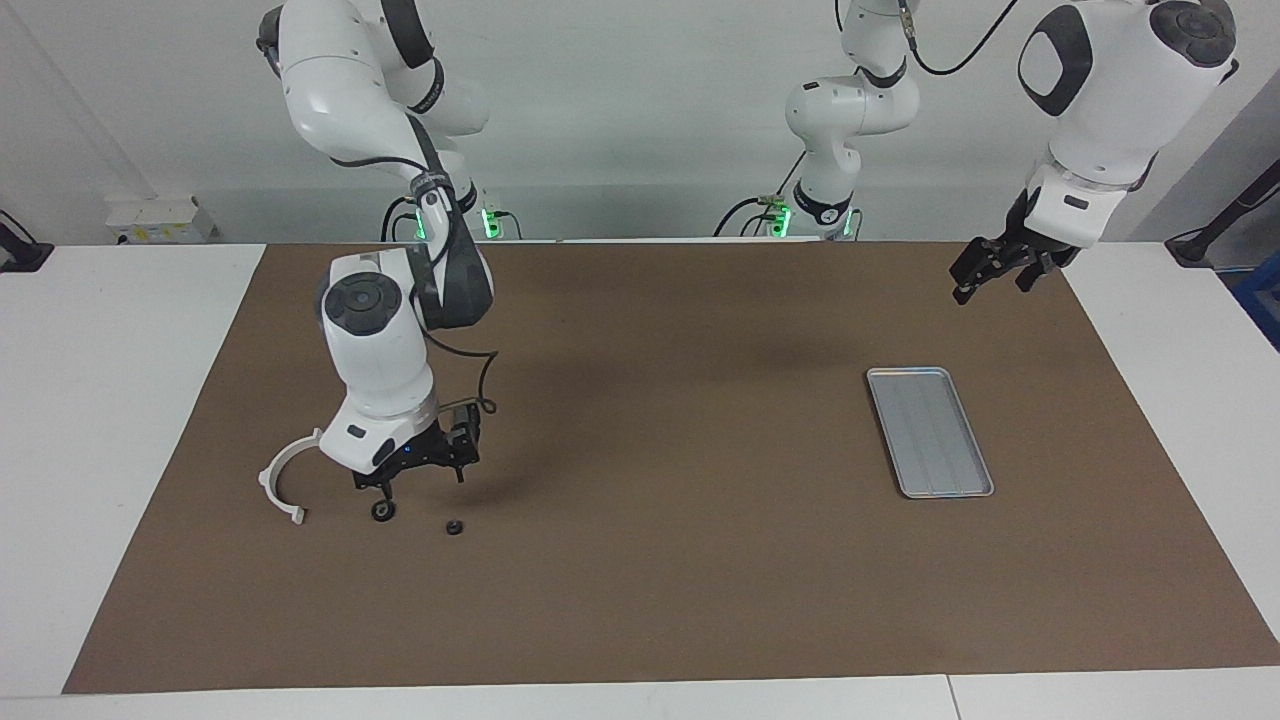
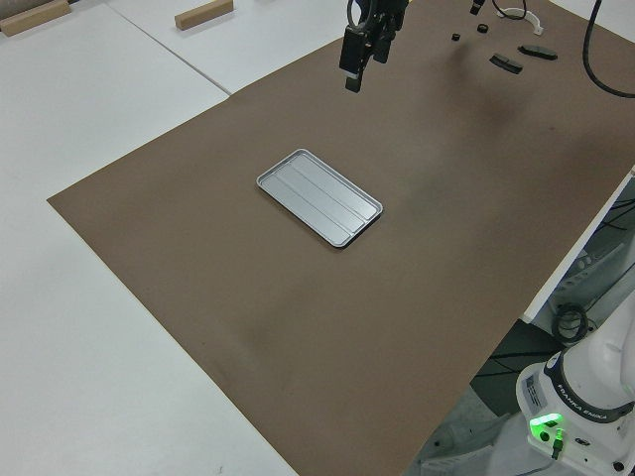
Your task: Place bearing gear from tray to pile
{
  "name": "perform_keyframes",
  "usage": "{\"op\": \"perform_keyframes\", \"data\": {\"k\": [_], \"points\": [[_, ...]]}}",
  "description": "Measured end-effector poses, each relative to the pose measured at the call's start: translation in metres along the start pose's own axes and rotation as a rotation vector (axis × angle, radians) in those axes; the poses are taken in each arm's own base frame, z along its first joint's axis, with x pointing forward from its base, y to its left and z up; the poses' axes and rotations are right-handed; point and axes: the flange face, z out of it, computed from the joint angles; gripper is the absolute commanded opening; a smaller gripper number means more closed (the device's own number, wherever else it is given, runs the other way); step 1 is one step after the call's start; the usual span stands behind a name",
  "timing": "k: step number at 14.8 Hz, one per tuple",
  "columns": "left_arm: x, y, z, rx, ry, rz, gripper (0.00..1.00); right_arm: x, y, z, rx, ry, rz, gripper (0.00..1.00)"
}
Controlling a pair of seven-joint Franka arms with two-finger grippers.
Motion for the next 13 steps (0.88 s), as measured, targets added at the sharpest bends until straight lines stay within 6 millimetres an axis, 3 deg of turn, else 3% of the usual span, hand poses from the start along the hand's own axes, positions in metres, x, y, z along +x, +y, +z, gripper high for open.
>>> {"op": "perform_keyframes", "data": {"k": [3, 8, 13], "points": [[0.0, 0.0, 0.0, 0.0, 0.0, 0.0, 1.0, -0.019, 0.015, -0.06, 0.04, -0.025, -0.011, 1.0], [0.0, 0.0, 0.0, 0.0, 0.0, 0.0, 1.0, -0.077, 0.046, -0.161, 0.045, -0.091, 0.047, 1.0], [0.0, 0.0, 0.0, 0.0, 0.0, 0.0, 1.0, -0.123, 0.071, -0.221, 0.064, -0.095, 0.112, 1.0]]}}
